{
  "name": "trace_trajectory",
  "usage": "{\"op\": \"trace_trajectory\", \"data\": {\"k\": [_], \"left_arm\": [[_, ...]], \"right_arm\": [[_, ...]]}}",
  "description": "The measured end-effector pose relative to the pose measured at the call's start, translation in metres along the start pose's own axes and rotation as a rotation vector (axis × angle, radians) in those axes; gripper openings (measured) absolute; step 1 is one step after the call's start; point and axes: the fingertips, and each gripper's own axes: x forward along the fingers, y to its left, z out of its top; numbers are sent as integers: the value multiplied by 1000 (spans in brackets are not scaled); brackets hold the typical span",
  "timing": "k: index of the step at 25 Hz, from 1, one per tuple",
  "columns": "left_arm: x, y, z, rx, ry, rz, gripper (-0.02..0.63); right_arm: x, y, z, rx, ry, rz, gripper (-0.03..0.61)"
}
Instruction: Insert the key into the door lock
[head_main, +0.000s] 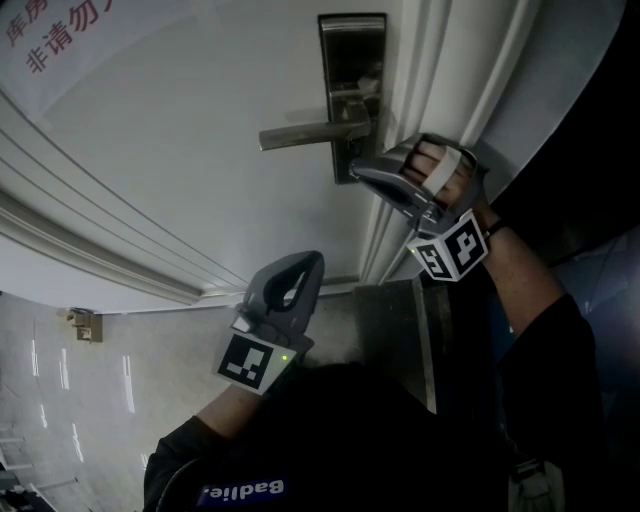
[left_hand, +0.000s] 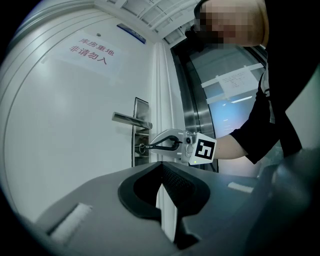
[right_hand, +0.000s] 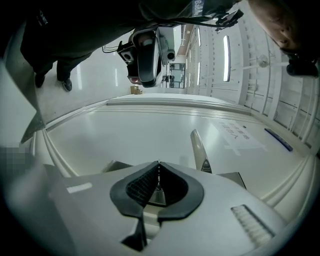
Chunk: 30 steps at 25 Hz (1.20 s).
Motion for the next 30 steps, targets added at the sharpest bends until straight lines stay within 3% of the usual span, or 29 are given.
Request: {"op": "trace_trajectory", "data": {"k": [15, 30], "left_arm": [[-3, -2, -4, -15, 6, -8, 15], [-6, -4, -7, -34, 4, -7, 15]], "right_arm": [[-3, -2, 0, 16, 28, -33, 12], [1, -1, -1, 11, 26, -8, 12]]}}
